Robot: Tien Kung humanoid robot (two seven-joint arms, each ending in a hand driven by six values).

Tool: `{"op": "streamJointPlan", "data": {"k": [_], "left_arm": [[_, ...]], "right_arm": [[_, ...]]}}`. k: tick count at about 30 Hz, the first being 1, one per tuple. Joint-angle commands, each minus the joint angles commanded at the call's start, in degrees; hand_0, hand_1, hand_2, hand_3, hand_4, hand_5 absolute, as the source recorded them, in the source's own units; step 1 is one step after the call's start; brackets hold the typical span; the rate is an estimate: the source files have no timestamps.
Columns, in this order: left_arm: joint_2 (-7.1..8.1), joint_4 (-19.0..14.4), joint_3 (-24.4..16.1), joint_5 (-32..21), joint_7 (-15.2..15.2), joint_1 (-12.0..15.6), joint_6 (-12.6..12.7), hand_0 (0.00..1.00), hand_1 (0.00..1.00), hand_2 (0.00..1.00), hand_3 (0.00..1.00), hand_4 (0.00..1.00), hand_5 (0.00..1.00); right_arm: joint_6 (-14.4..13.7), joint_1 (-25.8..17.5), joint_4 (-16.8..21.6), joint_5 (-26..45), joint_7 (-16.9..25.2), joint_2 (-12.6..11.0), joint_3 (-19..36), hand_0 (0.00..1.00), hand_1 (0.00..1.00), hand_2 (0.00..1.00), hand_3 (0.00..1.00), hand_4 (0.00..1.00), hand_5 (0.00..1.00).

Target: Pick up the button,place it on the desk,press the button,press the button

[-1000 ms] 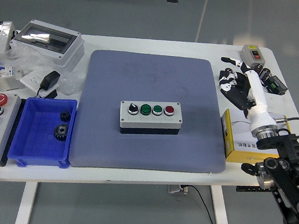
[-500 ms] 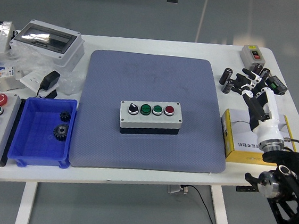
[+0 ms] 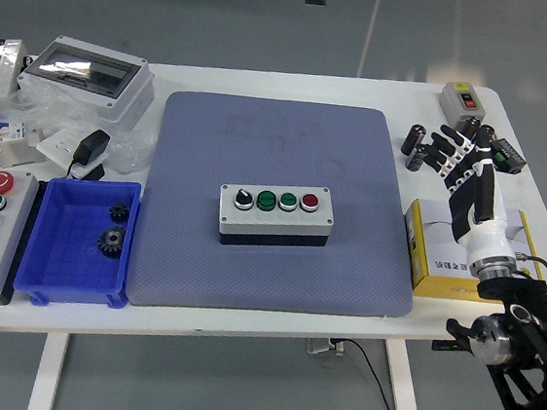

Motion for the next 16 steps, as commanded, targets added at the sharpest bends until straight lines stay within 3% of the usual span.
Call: {"op": "streamJointPlan", "data": {"k": [16], "left_arm": [[0.07,0.0,0.1,-0.3,0.2,0.0,-0.1,0.612,0.586,0.546,0.603,0.608,0.291]], "right_arm": [[0.1,0.0,0.3,-0.1,0.0,-0.1,0.6,0.843,0.760,0.771,0.763,0.874,0.998]]}}
